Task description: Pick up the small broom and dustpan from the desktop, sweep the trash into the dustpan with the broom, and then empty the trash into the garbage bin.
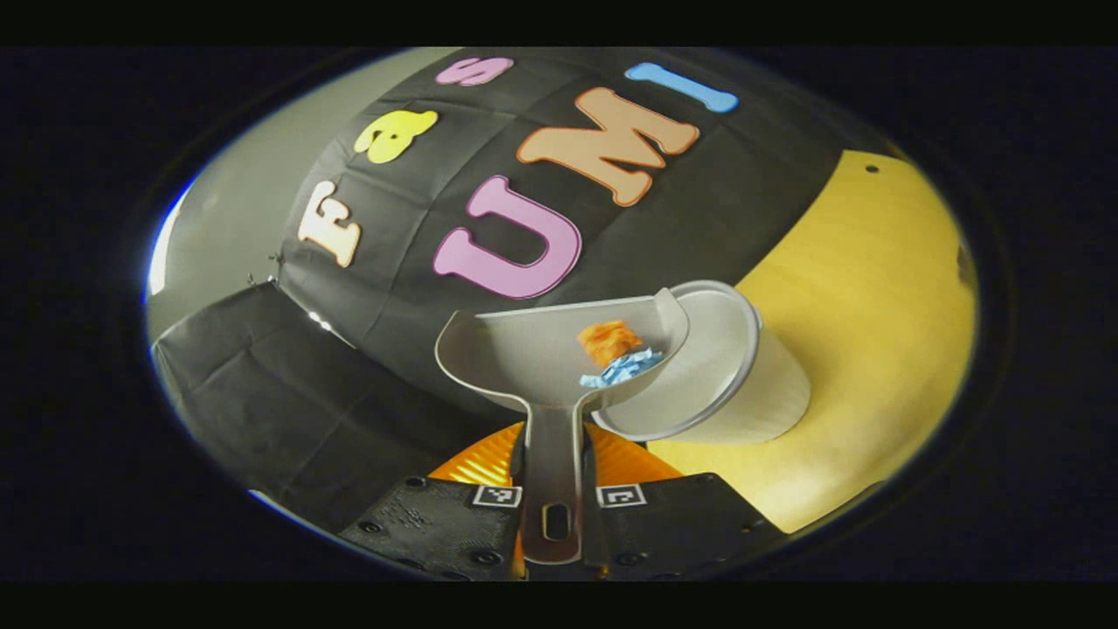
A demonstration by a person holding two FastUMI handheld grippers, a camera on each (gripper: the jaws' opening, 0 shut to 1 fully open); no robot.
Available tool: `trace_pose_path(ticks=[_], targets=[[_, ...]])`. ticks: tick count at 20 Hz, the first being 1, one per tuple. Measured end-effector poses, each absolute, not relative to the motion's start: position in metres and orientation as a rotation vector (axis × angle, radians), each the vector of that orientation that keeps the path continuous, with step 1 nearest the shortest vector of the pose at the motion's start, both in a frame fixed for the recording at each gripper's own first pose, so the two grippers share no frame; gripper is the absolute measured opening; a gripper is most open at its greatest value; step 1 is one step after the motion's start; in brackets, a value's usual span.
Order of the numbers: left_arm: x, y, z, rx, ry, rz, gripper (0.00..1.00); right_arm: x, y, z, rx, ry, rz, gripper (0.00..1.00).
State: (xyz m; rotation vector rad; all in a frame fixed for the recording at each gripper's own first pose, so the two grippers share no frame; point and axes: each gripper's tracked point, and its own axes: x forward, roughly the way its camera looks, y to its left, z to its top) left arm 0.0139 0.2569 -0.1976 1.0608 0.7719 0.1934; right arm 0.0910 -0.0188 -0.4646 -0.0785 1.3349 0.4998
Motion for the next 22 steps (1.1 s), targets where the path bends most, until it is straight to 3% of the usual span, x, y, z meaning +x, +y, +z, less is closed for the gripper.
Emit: trace_pose_path(ticks=[4,9,12,15,22], targets=[[0.017,0.272,-0.203,1.341,0.814,0.157,0.16,0.088,-0.018,-0.466,-0.084,1.296,0.496,0.12],[0.018,0.268,-0.212,1.632,0.832,0.016,0.17,0.091,-0.020,-0.467,-0.087,1.304,0.504,0.12],[0.019,0.269,-0.211,1.711,0.818,-0.043,0.16,0.092,-0.021,-0.468,-0.084,1.302,0.505,0.12],[0.023,0.269,-0.199,1.668,0.804,-0.005,0.17,0.094,-0.020,-0.467,-0.073,1.295,0.504,0.12],[0.014,0.209,-0.179,0.972,0.656,0.151,0.17,0.090,-0.013,-0.471,-0.027,1.227,0.472,0.12]])
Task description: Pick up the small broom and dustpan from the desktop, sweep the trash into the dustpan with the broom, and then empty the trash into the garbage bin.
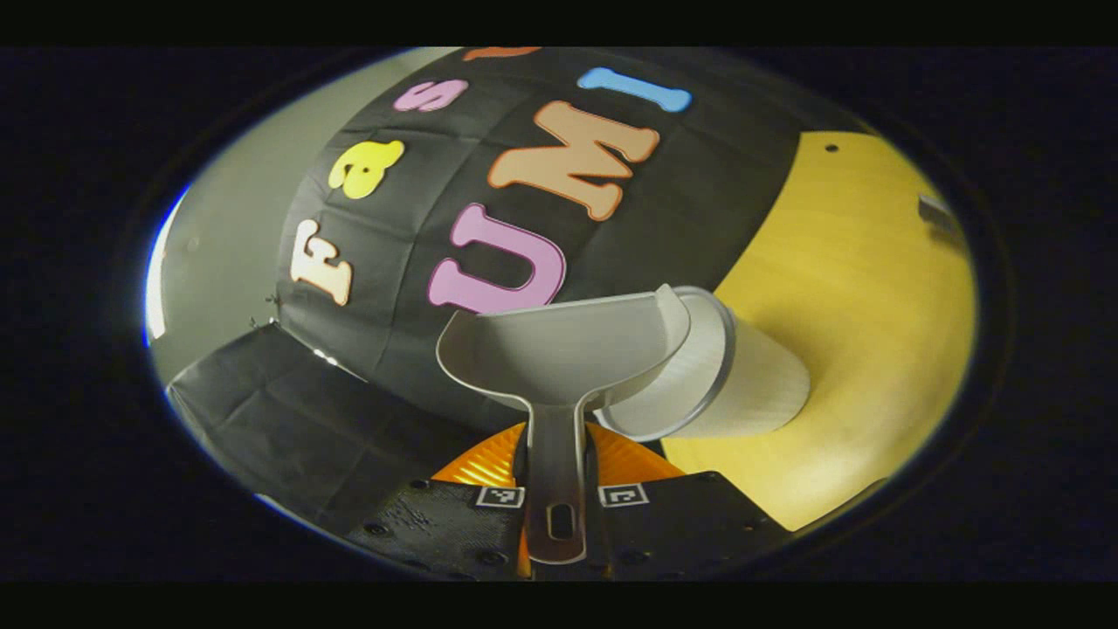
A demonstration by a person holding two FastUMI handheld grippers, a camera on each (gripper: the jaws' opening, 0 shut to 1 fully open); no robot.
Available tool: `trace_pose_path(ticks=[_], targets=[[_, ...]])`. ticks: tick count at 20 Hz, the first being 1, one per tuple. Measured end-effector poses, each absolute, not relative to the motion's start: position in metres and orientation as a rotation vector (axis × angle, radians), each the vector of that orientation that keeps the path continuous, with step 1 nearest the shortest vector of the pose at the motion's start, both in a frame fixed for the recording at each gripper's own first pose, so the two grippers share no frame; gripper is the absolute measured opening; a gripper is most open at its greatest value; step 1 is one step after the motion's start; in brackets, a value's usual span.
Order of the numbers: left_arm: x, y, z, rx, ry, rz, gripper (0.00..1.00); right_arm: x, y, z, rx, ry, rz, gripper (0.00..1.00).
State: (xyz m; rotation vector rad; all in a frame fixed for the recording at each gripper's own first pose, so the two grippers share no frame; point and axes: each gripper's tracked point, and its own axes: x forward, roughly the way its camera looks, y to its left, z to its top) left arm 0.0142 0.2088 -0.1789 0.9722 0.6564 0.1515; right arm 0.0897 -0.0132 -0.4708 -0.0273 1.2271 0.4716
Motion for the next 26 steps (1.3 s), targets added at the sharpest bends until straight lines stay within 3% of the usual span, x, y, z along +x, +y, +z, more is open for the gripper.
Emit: trace_pose_path(ticks=[9,17,22,26], targets=[[-0.011,0.038,-0.221,0.289,0.501,0.079,0.15,0.090,-0.016,-0.467,-0.032,0.949,0.281,0.12],[-0.095,-0.047,-0.335,0.180,0.728,-0.015,0.16,0.081,-0.025,-0.493,-0.040,1.068,0.137,0.10],[-0.132,-0.042,-0.408,0.169,0.934,0.000,0.17,0.062,-0.035,-0.519,-0.098,1.178,0.102,0.13],[-0.148,-0.040,-0.430,0.173,0.999,0.009,0.18,0.045,-0.041,-0.531,-0.149,1.300,0.091,0.13]])
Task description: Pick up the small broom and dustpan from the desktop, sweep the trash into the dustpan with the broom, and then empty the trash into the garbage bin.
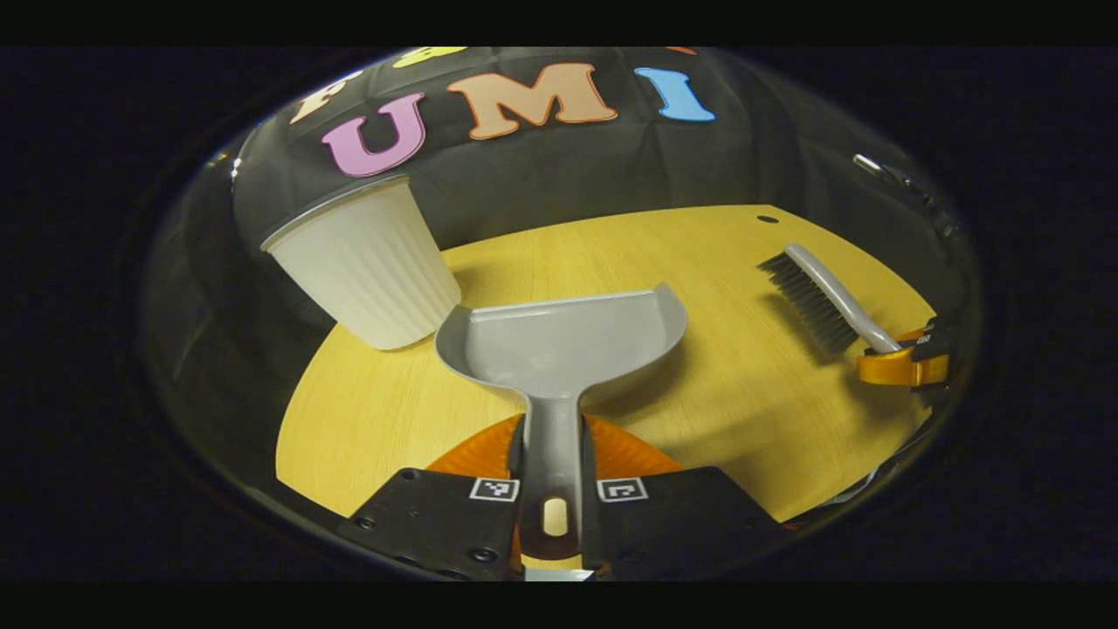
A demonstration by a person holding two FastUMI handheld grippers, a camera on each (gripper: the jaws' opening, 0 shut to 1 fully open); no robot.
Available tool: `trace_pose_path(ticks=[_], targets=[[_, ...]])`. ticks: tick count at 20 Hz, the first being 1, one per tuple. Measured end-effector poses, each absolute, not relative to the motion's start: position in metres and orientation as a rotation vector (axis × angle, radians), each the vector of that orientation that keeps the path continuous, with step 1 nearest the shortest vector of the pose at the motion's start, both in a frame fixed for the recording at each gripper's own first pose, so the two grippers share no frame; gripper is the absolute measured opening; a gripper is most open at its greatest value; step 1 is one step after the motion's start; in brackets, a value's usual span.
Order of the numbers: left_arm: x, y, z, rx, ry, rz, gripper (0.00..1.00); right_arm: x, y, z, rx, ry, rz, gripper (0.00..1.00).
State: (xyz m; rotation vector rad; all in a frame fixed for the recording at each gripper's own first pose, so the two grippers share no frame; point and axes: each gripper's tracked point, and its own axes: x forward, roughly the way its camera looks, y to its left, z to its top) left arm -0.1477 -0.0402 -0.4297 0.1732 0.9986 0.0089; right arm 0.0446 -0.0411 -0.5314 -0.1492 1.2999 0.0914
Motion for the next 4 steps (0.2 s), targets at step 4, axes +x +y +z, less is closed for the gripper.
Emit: trace_pose_path(ticks=[4], targets=[[-0.162,-0.036,-0.444,0.163,1.042,-0.001,0.21,0.042,-0.039,-0.522,-0.181,1.387,0.059,0.13]])
